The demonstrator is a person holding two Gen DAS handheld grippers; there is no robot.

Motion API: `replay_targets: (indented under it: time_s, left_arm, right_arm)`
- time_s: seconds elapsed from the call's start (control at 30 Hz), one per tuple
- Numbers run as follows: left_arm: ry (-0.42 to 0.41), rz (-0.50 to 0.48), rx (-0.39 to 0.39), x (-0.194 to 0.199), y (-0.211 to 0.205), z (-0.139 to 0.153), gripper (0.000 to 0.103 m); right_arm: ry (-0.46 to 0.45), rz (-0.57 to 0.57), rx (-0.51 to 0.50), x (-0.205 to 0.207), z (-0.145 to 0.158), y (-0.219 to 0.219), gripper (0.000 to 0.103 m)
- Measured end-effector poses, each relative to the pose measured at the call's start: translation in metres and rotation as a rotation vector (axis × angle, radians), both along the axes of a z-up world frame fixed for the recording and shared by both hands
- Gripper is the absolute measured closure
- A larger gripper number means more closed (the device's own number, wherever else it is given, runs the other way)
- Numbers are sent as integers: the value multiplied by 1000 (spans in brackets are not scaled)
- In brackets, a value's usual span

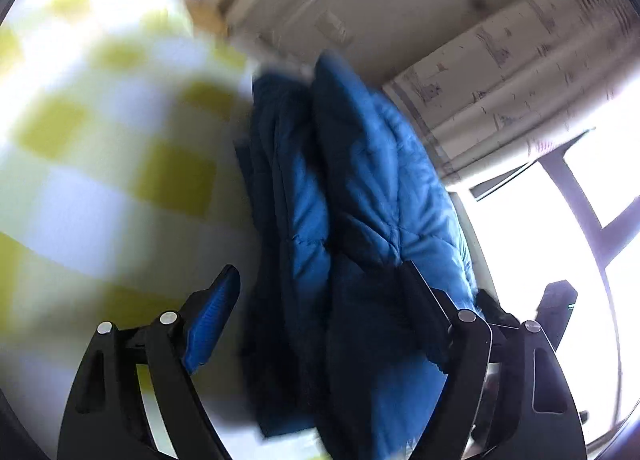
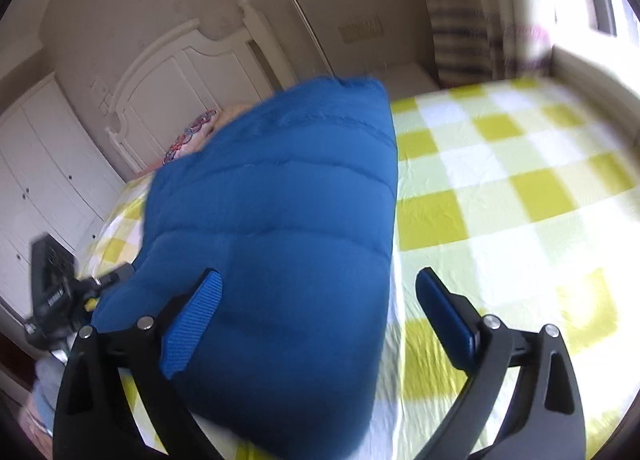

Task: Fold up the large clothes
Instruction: 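Lower the folded jacket onto the bed and open both tools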

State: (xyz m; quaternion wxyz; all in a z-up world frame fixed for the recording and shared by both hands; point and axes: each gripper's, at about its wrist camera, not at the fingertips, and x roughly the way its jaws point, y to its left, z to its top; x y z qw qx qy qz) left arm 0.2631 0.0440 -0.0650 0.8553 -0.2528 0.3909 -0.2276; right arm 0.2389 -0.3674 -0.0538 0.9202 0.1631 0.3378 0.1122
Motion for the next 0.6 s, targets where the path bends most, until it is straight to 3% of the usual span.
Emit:
replay_targets:
  time_s: [0.03,0.1,0.17,0.23,0.3,0.37,0.47,0.6]
  left_arm:
    - [-87,6,68,-18,0,21,23]
    - [-265,28,200,-58,-2,58,4]
    - [-466,63,328,-114,-5,100,4]
    - [-585,133,424,-156,-10,123,4]
    - [-662,263,506,-192,-19,140,4]
    - [-672,276,501,-211,-24,145,4]
    - [-587,234,429,-232,-19,134,4]
    - [-510,204,486,-235,-43,116,4]
  right_arm:
    - [-34,-3,-14,-18,6,1,6]
    - [-135,-4,-55,-63,30,10,6]
    - [-241,-7,-115,-110,51,23,2]
    - [-338,-30,-191,-155,75,40,2]
    - [-394,-50,-240,-187,88,52,2]
    - [-439,-57,-248,-217,93,64,2]
    - [-403,-46,-260,-246,82,79,2]
    - [-320,-69,-282,-251,61,84,2]
